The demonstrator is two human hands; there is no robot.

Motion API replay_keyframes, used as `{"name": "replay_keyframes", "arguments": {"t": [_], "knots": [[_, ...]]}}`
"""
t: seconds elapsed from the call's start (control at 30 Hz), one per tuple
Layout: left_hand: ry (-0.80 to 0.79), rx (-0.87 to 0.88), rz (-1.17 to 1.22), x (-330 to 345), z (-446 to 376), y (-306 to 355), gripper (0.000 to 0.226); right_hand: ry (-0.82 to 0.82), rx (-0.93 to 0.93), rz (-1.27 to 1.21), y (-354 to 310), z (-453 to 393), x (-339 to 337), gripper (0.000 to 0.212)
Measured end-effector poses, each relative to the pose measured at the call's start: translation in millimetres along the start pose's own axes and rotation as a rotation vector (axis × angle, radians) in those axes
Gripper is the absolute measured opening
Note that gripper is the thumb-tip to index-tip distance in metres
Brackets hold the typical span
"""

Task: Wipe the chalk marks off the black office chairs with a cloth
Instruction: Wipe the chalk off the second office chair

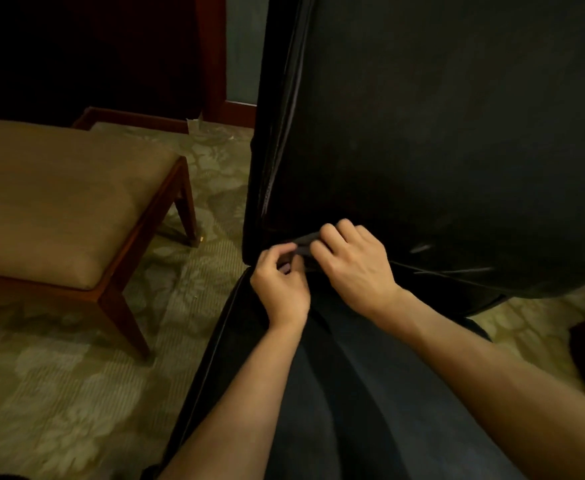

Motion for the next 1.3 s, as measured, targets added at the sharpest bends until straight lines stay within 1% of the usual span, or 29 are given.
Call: {"name": "replay_keyframes", "arguments": {"t": [0.07,0.1,0.17,0.23,0.33,0.4,0.47,0.5,0.57,0.63,0.67,0.73,0.77,0.83,0.9,1.0,1.07,1.17,1.23,1.3], "knots": [[0.031,0.006,0.074,-3.1,3.7,8.9,0.028,0.060,-0.054,0.002,6.0,-14.7,-16.1,0.003],[0.040,0.025,0.107,-6.5,6.0,14.7,0.025,0.097,-0.072,0.002,7.7,-23.3,-22.6,0.004],[0.075,0.053,0.215,-11.6,6.7,23.3,0.017,0.154,-0.074,0.013,7.4,-38.0,-30.0,0.006],[0.128,0.070,0.271,-8.6,1.3,20.8,0.020,0.167,-0.058,0.020,6.7,-41.7,-27.6,0.006],[0.139,0.047,0.156,5.4,-4.4,7.0,0.028,0.083,-0.084,0.030,6.5,-19.7,-5.1,0.010],[0.070,-0.040,0.114,17.5,-2.0,-4.7,0.026,-0.016,-0.103,0.028,4.7,1.2,10.3,0.013],[-0.011,-0.143,0.098,21.7,0.8,-9.0,0.021,-0.073,-0.092,0.018,3.9,14.5,16.0,0.014],[-0.024,-0.152,0.100,20.6,-0.5,-8.6,0.022,-0.071,-0.080,0.012,4.7,15.6,15.8,0.013],[-0.002,-0.086,0.125,11.6,-6.7,-5.4,0.035,-0.017,-0.067,-0.006,6.3,5.4,10.3,0.007],[0.072,-0.005,0.150,-0.9,-12.6,2.0,0.042,0.057,-0.052,-0.025,3.4,-15.3,1.9,0.005],[0.097,0.011,0.175,-7.3,-14.3,6.1,0.039,0.085,-0.042,-0.026,0.6,-25.2,-1.6,0.005],[0.083,-0.026,0.209,-9.5,-16.1,9.0,0.029,0.111,-0.023,-0.022,-5.3,-34.8,-4.1,0.006],[0.070,-0.054,0.188,-5.8,-15.9,8.7,0.026,0.105,-0.014,-0.020,-6.3,-33.0,-2.9,0.006],[0.058,-0.044,0.154,8.0,-14.7,3.6,0.027,0.061,0.021,-0.018,-4.5,-16.9,3.5,0.006],[0.003,-0.017,0.073,22.6,-8.2,-4.3,0.030,0.024,0.100,-0.026,-2.1,10.6,11.6,0.005],[-0.139,0.070,-0.140,28.9,4.5,-10.3,0.028,0.013,0.297,-0.061,-8.1,48.2,21.2,0.010],[-0.159,0.151,-0.206,24.2,9.4,-11.7,0.024,0.034,0.448,-0.116,-17.6,57.9,23.5,0.012],[-0.161,0.311,-0.323,15.6,13.9,-11.0,0.021,0.127,0.754,-0.277,-34.4,57.2,23.4,0.014],[-0.205,0.415,-0.440,9.1,14.7,-7.8,0.019,0.185,0.991,-0.417,-47.6,57.1,24.6,0.020],[-0.265,0.416,-0.551,7.0,9.9,-6.9,0.018,0.169,1.197,-0.563,-56.6,60.3,29.5,0.024]]}}
Point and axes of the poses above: each hand's wrist, its own z-axis away from the middle knuckle, its own x-axis out of the palm, y = z × x, the point moved 1 cm from there along -z, towards the middle knuckle, and after that the axes turned 15 degrees about -x, right-handed, at the moved point
